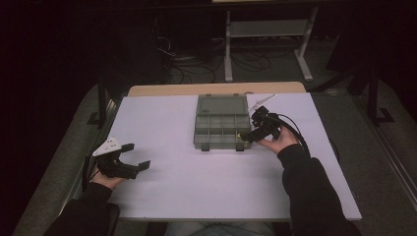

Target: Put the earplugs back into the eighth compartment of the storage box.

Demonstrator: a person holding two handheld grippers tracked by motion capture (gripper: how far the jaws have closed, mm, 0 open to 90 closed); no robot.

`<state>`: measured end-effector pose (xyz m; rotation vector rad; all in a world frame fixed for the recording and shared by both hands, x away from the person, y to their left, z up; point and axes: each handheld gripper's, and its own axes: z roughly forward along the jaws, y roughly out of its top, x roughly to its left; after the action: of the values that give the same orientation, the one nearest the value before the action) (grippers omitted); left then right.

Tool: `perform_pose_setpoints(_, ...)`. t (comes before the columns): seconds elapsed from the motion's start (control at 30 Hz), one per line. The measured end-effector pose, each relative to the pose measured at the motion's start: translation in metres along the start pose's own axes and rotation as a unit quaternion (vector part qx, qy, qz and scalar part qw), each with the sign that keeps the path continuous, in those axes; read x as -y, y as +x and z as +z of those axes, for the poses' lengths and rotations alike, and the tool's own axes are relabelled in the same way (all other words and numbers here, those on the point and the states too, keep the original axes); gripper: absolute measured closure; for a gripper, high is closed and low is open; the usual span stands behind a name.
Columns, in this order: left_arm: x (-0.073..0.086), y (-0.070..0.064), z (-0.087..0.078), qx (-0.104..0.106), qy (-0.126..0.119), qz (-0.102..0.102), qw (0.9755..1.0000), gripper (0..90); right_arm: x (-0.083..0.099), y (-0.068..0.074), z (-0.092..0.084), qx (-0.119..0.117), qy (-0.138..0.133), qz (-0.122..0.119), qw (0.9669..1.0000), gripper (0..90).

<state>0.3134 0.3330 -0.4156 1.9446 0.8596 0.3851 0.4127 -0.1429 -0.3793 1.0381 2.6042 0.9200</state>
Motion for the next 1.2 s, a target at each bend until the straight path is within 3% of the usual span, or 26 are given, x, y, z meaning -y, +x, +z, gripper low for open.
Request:
perform_pose_setpoints(0.33, 0.000, 0.000, 0.000, 0.000, 0.000, -0.001, 1.0000, 0.0, 0.004, 0.004, -0.016, 0.004, -0.028, -0.002, 0.9996, 0.0)
perform_pose_setpoints(0.7, 0.000, 0.000, 0.000, -0.001, -0.001, -0.001, 1.0000, 0.0, 0.014, 0.008, -0.036, 0.006, -0.057, 0.005, 0.9983, 0.0)
perform_pose_setpoints(1.2, -0.001, -0.001, 0.000, -0.001, -0.001, -0.001, 1.0000, 0.0, 0.046, 0.009, -0.051, 0.008, -0.086, 0.022, 0.9960, 0.0)
